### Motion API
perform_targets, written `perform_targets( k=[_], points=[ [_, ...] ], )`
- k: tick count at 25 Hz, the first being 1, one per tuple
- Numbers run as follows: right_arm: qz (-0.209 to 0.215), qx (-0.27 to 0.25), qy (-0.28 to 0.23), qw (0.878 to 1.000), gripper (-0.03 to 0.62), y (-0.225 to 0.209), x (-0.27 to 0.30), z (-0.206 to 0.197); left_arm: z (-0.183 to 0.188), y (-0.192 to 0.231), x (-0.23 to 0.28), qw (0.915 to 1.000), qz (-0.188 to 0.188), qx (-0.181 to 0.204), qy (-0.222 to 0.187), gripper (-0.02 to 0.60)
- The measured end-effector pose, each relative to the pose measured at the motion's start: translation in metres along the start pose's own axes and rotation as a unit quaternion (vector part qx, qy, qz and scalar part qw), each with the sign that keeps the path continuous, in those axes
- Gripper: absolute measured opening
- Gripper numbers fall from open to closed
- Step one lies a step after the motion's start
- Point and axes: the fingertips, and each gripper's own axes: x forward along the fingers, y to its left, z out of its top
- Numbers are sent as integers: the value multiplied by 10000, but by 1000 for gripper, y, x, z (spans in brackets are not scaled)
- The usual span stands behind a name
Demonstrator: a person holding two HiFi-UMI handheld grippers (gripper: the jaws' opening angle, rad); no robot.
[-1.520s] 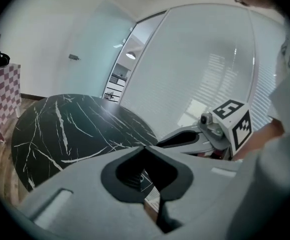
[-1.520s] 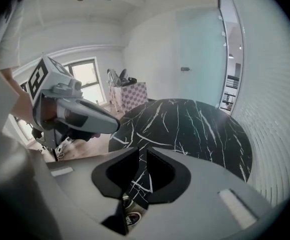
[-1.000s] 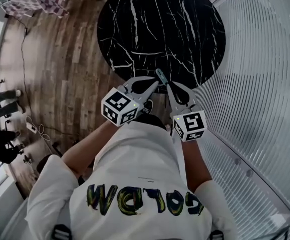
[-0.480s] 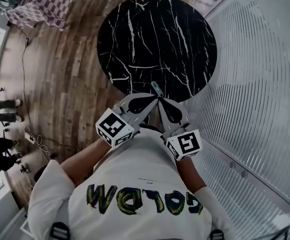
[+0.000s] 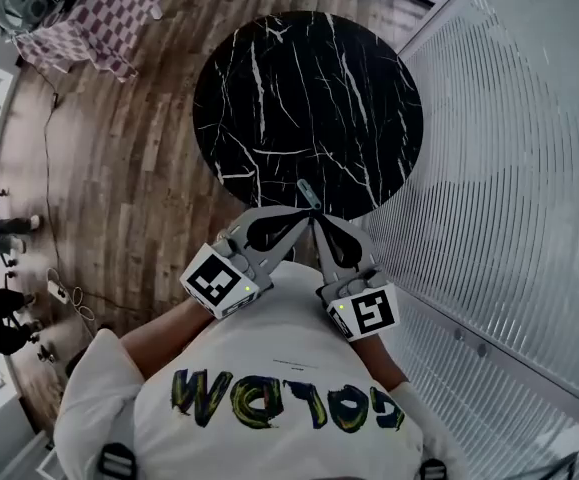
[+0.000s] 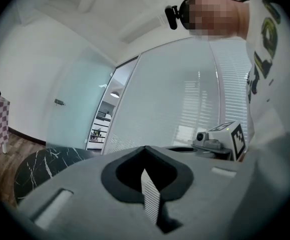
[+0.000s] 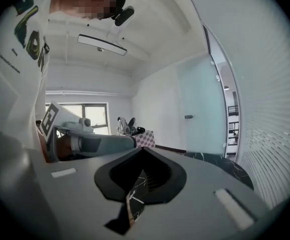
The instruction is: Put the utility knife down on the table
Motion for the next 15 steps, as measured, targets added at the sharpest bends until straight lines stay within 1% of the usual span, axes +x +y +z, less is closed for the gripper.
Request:
perform_targets(
  k=[3,6,9,15],
  points=[
    [-87,-131,-217,9996,2,1,-3,11,9,1,-2,9998,64,124,-149,0],
    [-164,-30,-371,9992,2,4,-5,18,13,1,-4,9996,108,197,-165,0],
    [-202,19,-373,9991,2,3,-5,19,14,0,-5,9996,132,192,-132,0],
    [-231,-83,-307,9992,2,1,-6,11,10,0,-6,9995,150,237,-130,0]
  ],
)
